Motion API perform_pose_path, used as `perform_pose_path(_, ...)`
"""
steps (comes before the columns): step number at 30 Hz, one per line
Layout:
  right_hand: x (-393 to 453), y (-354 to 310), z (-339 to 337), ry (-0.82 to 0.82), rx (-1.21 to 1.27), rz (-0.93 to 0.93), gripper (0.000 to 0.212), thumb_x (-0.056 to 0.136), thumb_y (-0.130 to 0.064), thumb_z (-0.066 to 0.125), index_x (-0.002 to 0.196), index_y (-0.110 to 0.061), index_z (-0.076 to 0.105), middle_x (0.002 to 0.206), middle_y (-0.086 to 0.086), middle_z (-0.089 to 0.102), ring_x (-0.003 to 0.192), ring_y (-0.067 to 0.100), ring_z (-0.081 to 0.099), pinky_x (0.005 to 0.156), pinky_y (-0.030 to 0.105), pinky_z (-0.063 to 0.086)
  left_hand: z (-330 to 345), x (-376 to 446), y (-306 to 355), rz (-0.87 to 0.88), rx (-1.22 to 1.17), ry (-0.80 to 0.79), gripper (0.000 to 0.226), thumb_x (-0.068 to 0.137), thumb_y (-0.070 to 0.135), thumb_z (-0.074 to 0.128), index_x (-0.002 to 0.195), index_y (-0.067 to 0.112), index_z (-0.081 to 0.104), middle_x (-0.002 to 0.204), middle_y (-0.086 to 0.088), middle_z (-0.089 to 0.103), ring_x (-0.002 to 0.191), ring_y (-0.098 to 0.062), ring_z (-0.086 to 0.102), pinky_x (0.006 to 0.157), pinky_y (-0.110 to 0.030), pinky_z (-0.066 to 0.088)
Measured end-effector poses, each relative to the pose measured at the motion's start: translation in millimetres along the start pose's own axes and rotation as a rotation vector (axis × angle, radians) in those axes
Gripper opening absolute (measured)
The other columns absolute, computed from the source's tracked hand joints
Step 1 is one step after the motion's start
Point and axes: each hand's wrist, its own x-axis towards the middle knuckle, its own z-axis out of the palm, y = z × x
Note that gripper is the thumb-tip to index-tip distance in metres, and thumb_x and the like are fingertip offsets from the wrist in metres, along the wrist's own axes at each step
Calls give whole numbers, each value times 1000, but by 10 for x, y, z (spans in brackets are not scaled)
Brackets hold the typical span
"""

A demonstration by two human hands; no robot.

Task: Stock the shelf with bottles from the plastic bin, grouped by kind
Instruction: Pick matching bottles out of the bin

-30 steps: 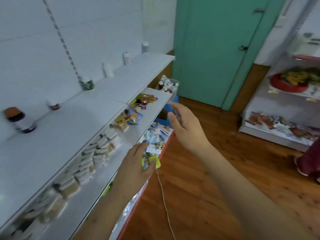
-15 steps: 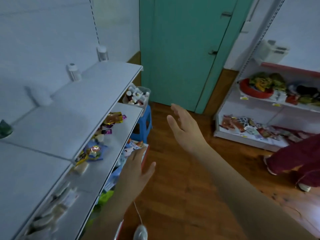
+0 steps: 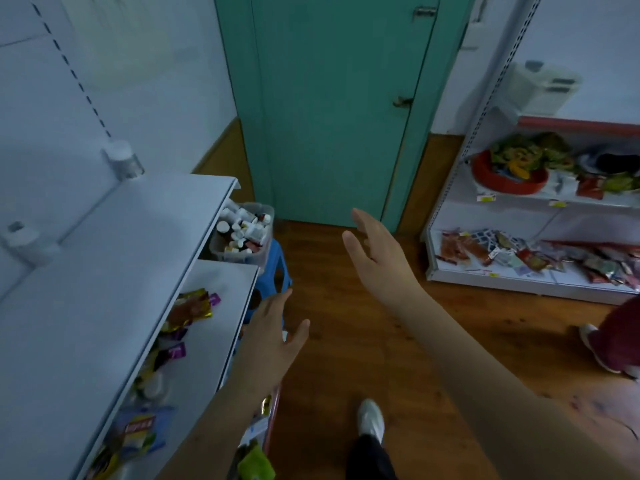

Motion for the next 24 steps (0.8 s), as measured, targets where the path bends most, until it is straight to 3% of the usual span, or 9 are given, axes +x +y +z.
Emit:
perform_pose_path(7,1599,642,-6,-41,57,-62,59,103,-47,37,154,-17,27,156,-3,35,143,9,31,116,28,27,341,1527,-46,-52,53,12,56,97,39,55,147,22,35,140,4,43,121,-4,41,96,-20,36)
perform_pose_path(10,2371,891,4,-92,84,-75,59,103,-45,38,154,-17,27,156,-2,35,143,10,31,117,31,28,475,2192,-36,-89,79,-1,58,96,37,58,147,21,36,138,1,47,113,0,38,92,-17,35)
perform_pose_path(16,3684,1210,144,-217,102,-143,58,103,-44,40,152,-15,31,153,2,40,140,14,36,115,35,33,604,3187,-84,-260,54,45,59,96,40,56,149,25,34,147,2,39,134,-13,39,107,-35,43)
perform_pose_path(24,4943,1384,746,-350,124,-178,57,103,-43,41,151,-15,32,151,2,42,137,13,39,113,35,36,621,4117,-490,-449,5,113,59,97,35,57,149,18,33,140,6,39,133,-13,37,103,-27,37)
